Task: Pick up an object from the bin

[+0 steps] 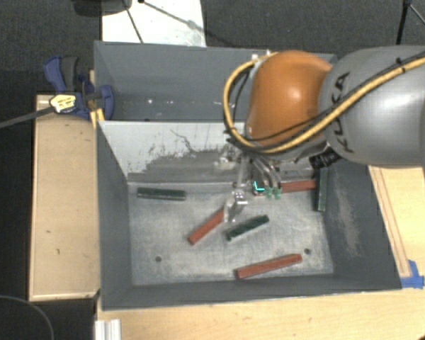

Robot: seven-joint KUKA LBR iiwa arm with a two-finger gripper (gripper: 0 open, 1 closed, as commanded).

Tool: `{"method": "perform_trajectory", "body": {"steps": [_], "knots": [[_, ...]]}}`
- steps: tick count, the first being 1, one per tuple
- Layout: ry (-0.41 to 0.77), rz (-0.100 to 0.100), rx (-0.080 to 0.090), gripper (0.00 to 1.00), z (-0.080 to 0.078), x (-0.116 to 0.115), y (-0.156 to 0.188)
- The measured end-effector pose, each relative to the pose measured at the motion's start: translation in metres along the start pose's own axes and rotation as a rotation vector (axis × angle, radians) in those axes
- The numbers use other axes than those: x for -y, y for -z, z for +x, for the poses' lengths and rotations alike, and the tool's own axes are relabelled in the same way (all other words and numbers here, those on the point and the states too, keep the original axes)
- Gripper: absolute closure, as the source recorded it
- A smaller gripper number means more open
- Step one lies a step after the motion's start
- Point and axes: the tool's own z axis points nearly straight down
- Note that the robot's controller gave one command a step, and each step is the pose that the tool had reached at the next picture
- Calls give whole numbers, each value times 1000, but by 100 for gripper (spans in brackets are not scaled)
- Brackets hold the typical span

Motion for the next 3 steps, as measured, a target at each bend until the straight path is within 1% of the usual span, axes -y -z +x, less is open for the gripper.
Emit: {"method": "perform_trajectory", "body": {"steps": [1, 2, 3], "knots": [[-3, -1, 8, 0, -2, 1, 5], [154, 0, 10, 0, -4, 4, -41], [477, 1, 6, 0, -13, 4, -54]]}}
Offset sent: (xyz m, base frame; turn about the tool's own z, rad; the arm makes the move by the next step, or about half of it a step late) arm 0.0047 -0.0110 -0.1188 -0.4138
